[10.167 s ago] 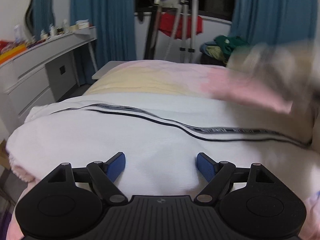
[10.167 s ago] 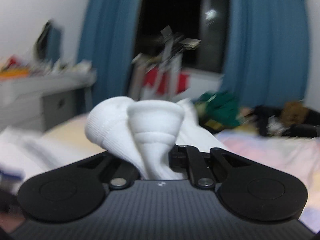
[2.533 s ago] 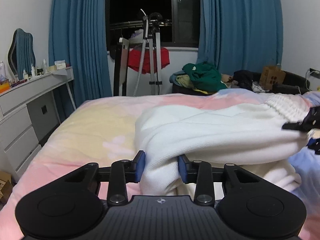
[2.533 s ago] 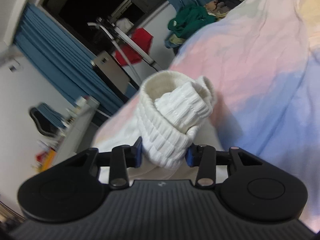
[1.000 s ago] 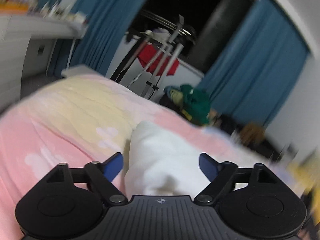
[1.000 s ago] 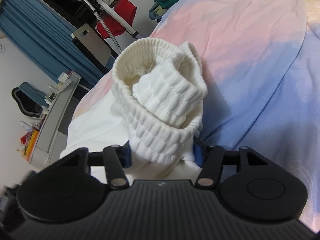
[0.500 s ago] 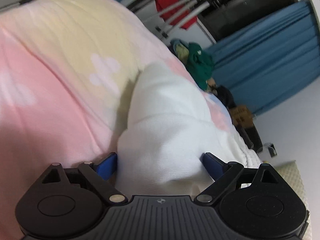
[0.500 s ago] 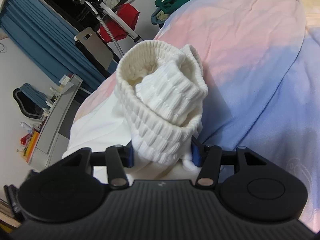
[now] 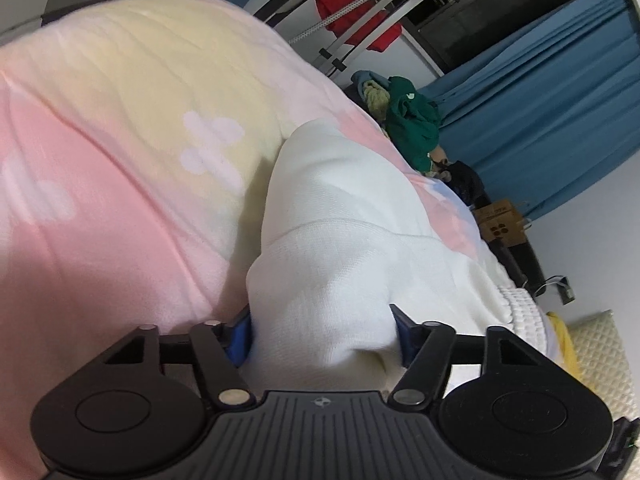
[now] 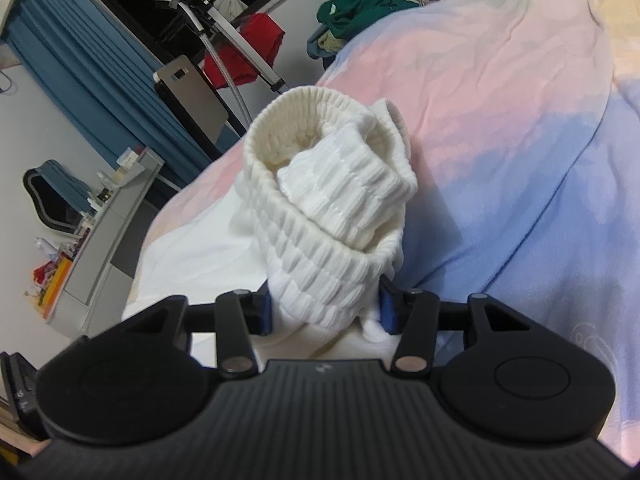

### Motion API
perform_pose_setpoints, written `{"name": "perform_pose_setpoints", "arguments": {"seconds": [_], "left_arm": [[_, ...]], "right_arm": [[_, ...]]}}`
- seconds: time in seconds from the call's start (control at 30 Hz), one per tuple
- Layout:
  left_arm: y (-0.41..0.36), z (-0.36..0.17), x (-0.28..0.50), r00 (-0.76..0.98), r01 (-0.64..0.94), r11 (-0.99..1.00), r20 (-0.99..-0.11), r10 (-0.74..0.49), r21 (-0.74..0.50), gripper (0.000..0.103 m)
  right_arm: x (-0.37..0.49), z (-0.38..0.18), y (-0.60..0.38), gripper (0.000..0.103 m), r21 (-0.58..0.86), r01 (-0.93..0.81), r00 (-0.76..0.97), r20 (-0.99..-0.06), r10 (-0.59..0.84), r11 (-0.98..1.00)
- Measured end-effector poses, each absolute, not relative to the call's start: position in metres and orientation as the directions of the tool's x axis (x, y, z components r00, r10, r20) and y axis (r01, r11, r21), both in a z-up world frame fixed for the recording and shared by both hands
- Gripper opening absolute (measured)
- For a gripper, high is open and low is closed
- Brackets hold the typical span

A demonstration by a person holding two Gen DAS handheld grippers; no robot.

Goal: Fold clothes

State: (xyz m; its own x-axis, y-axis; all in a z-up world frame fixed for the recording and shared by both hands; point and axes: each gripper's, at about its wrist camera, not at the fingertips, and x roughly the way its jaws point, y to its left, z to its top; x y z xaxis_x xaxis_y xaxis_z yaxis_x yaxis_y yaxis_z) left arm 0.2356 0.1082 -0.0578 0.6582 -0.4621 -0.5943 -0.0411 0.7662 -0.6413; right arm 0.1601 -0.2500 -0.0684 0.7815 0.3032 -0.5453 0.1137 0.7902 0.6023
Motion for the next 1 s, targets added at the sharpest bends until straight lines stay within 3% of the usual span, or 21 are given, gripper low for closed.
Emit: {"name": "perform_pose_setpoints", "arguments": {"seconds": [0.17, 0.43, 0.77, 1.0], "left_arm": [[0.094, -0.024, 0.214, 0.676, -0.020, 0.804, -0.601, -0.427, -0.594, 0.054], [0.044, 0.031, 0.173, 0.679, 0.051, 0.820, -0.583, -0.447, -0.570, 0.050], [-0.123, 0.118, 0.178, 0.662, 0.248, 0.784, -0.491, -0.566, -0.570, 0.051], [-0.265, 0.139, 0.229, 0.592, 0.348, 0.717, -0.451, -0.668, -0.605, 0.051]], "right_arm": [[0.150, -0.055, -0.253, 0.043, 0.607, 0.091, 0.791, -0.526, 0.313, 0.789], [0.116, -0.009, -0.295, 0.039, 0.676, 0.085, 0.823, -0.462, 0.332, 0.732], [0.056, 0.051, -0.427, 0.039, 0.759, 0.118, 0.912, -0.339, 0.233, 0.640], [0.047, 0.084, -0.531, 0.039, 0.766, 0.169, 0.958, -0.277, 0.081, 0.620]]}}
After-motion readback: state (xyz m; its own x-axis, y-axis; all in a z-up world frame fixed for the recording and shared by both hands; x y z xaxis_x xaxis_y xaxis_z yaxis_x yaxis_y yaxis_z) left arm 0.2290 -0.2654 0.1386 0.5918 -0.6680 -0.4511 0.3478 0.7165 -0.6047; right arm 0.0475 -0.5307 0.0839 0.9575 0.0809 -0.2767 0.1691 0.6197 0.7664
